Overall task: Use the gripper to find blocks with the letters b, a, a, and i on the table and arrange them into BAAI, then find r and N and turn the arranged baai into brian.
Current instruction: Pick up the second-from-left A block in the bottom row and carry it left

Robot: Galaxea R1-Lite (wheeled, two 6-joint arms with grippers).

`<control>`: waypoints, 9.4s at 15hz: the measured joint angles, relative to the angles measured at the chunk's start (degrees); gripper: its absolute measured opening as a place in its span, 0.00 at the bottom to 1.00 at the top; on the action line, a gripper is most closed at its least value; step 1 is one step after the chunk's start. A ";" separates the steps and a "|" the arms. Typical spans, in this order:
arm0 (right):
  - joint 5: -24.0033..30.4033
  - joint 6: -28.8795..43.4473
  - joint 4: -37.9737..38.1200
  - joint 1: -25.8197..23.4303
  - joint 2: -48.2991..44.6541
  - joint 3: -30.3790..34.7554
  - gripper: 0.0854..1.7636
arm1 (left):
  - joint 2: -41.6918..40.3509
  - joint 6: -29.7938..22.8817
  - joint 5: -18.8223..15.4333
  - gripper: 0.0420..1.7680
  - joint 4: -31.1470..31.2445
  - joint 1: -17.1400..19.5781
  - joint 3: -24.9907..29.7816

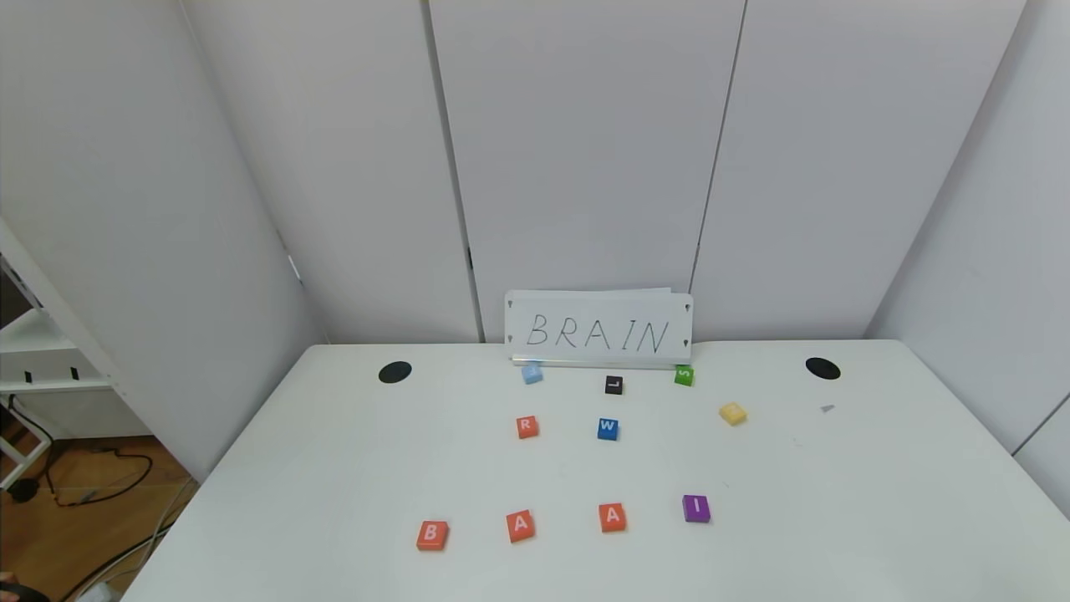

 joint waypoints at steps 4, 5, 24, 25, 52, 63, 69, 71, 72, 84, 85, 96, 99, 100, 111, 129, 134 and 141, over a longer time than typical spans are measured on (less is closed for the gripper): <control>-0.01 -0.02 0.01 0.00 0.00 0.00 0.97 | 0.00 0.51 -0.16 0.97 0.00 0.00 -0.04; -0.01 -0.13 0.04 0.00 0.00 0.00 0.97 | 0.00 0.33 -0.09 0.97 0.00 0.00 -0.04; -0.30 2.18 3.29 0.66 21.46 -30.17 0.97 | 16.25 0.02 1.99 0.97 9.29 -0.39 -28.65; -0.28 2.21 3.32 0.66 24.55 -32.57 0.97 | 19.81 0.00 2.16 0.97 9.29 -0.43 -31.21; 0.24 5.64 4.61 0.96 93.65 -63.81 0.97 | 93.95 -8.20 2.32 0.97 9.29 -13.48 -65.23; 0.18 6.12 4.57 1.89 95.90 -63.89 0.97 | 100.32 -21.31 12.75 0.97 9.05 -29.96 -61.59; 0.18 6.10 4.55 1.87 95.85 -63.89 0.97 | 108.15 -29.26 16.74 0.97 8.16 -36.86 -62.64; 0.10 6.12 4.52 1.89 95.88 -63.89 0.97 | 111.02 -30.93 18.36 0.97 6.61 -38.29 -63.01; 0.10 6.12 4.47 1.87 95.90 -63.94 0.97 | 112.56 -31.59 18.55 0.97 5.75 -38.77 -63.12; 0.00 6.10 4.46 1.87 95.92 -64.06 0.97 | 123.66 -36.60 20.41 0.97 4.55 -39.40 -65.11; 0.00 6.10 4.46 1.87 95.92 -64.06 0.97 | 124.08 -36.62 20.41 0.97 4.55 -39.51 -65.06; -0.06 6.10 4.36 1.68 95.92 -64.11 0.97 | 126.48 -38.25 19.53 0.97 3.78 -40.96 -64.98; -0.06 6.12 4.36 1.68 95.92 -64.11 0.97 | 127.16 -39.16 19.46 0.97 0.96 -40.89 -64.34; -0.01 6.10 4.35 1.68 95.92 -64.09 0.97 | 127.37 -39.24 19.43 0.97 0.79 -40.85 -64.29; -0.09 6.08 4.36 1.71 96.24 -64.11 0.97 | 128.25 -39.33 19.61 0.51 0.68 -40.85 -64.15; -0.06 6.12 4.19 1.18 96.13 -64.27 0.97 | 123.92 -36.84 20.30 0.27 5.58 -35.16 -71.16; -0.06 6.12 4.11 0.99 96.18 -64.28 0.97 | 126.32 -32.76 19.65 0.27 9.07 -28.10 -82.84; -0.06 6.12 4.13 0.71 96.32 -64.46 0.97 | 136.84 -30.79 18.82 0.27 16.41 -22.27 -99.05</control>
